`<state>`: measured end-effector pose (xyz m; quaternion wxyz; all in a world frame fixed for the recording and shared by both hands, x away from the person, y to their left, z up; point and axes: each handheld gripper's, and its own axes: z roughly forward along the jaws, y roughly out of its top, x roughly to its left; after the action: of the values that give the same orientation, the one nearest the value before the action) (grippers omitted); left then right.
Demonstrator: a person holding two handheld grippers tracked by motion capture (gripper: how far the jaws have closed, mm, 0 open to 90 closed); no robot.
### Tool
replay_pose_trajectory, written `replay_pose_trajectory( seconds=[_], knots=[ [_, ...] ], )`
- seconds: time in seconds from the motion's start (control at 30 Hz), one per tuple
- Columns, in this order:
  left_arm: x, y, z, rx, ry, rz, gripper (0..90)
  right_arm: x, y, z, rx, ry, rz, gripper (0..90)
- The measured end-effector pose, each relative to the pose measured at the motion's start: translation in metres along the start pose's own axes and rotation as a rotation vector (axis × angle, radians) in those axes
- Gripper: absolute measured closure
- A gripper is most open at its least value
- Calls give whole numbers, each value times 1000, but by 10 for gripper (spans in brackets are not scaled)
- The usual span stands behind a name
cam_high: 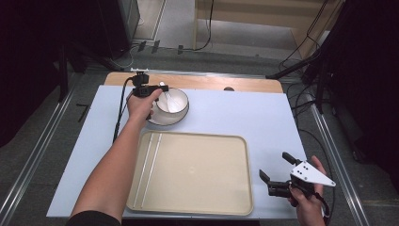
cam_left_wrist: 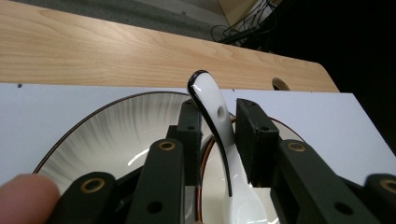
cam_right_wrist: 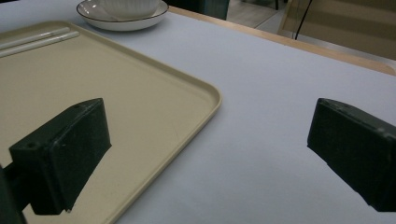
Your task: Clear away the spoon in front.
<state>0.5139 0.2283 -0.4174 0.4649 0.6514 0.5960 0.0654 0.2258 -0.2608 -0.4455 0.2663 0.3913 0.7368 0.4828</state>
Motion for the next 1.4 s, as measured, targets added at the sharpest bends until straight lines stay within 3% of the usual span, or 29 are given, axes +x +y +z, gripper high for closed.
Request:
replay_pose_trajectory(
  seconds=[0.13,0.3,0.47,0.63,0.9,1.0,1.4],
  knots=[
    [0,1,-3,-19,-8,-2,803,0,0,0,3,4,-1,0],
    [-3,4,-9,-43,-69,-14,864,0,0,0,4,3,0,0],
    [-5,5,-11,-52,-59,5,869,1,0,0,6,1,0,0],
    [-7,7,-15,-67,-83,-37,870,0,0,0,2,-3,2,0],
    [-10,13,-29,-110,-85,-30,871,0,0,0,-1,-2,4,0],
    [-11,15,-35,-119,-105,-41,871,0,0,0,0,-2,4,0],
    [-24,17,-53,-135,-126,-18,871,1,0,0,-2,-1,6,0]
  ],
)
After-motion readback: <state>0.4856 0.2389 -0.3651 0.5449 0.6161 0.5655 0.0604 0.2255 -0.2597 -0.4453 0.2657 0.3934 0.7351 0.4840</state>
